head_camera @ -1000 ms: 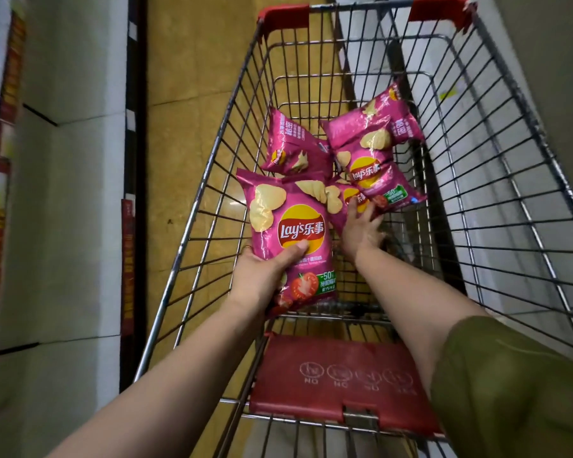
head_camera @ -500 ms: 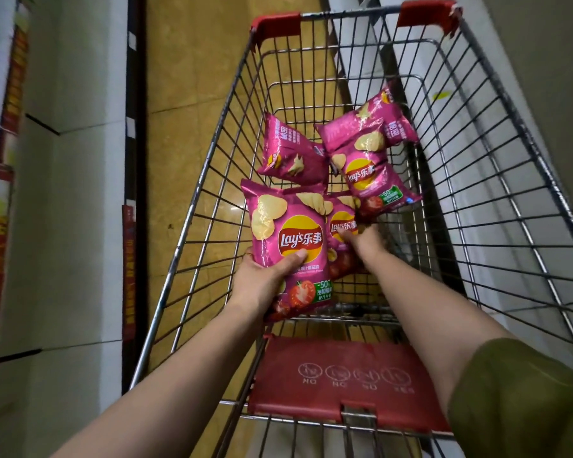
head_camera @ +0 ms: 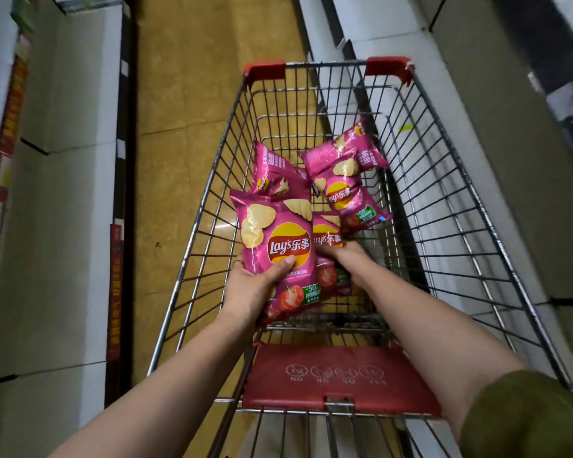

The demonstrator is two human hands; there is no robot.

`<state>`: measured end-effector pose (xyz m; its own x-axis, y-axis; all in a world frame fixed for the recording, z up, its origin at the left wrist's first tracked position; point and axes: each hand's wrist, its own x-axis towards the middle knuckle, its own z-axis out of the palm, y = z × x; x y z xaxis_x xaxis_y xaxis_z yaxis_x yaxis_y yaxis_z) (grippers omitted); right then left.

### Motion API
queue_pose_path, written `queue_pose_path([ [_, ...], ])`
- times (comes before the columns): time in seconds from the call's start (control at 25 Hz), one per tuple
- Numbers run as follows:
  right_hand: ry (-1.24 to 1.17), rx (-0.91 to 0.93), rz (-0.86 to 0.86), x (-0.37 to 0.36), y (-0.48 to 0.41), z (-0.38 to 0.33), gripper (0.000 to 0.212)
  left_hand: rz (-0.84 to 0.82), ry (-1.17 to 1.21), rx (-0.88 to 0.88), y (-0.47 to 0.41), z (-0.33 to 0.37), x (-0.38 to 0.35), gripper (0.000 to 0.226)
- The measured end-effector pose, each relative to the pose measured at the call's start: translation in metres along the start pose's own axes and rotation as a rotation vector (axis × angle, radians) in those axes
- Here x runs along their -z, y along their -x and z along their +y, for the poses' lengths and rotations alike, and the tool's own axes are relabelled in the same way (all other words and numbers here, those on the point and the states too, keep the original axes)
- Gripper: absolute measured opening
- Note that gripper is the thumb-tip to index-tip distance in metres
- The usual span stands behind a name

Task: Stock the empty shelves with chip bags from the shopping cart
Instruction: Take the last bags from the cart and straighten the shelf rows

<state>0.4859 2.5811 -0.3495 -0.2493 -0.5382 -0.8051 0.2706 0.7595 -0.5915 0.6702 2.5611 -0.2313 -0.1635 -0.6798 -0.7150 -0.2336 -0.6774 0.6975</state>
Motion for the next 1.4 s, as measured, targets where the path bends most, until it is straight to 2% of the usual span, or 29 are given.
queue_pose_path([
  [0.08,0.017,0.024,-0.014,0.017,0.026,-0.016,0.065,-0.03,-0.002,-0.059,0.013,0.018,0.001,0.049],
  [0.2,0.089,0.082,0.007,0.045,0.069,-0.042,0.096,-0.108,0.004,-0.14,0.033,0.052,0.002,0.05],
  [0.24,0.084,0.119,0.022,0.051,0.088,-0.054,0.09,-0.139,0.007,-0.175,0.043,0.065,0.001,0.047],
  [0.32,0.072,0.223,0.039,0.058,0.137,-0.08,0.061,-0.215,0.016,-0.249,0.063,0.091,-0.002,0.037],
  [0.52,0.069,0.477,0.22,0.066,0.234,-0.118,0.05,-0.378,0.0,-0.344,0.119,0.138,-0.008,0.056],
  [0.76,0.054,0.706,0.414,0.071,0.324,-0.137,0.049,-0.532,-0.005,-0.485,0.188,0.178,-0.002,0.051],
  [0.92,0.07,0.829,0.548,0.073,0.392,-0.147,0.064,-0.625,-0.005,-0.591,0.242,0.204,-0.005,0.061],
  [1.04,0.058,0.916,0.623,0.083,0.445,-0.149,0.069,-0.722,-0.025,-0.665,0.289,0.215,-0.013,0.057],
  [1.2,0.058,0.967,0.73,0.095,0.501,-0.134,0.059,-0.821,-0.06,-0.731,0.341,0.214,-0.025,0.05],
  [1.32,0.03,0.994,0.813,0.103,0.548,-0.109,0.066,-0.902,-0.106,-0.766,0.384,0.204,-0.033,0.049],
  [1.4,0.013,1.013,0.852,0.106,0.573,-0.097,0.057,-0.951,-0.115,-0.783,0.405,0.2,-0.037,0.05],
])
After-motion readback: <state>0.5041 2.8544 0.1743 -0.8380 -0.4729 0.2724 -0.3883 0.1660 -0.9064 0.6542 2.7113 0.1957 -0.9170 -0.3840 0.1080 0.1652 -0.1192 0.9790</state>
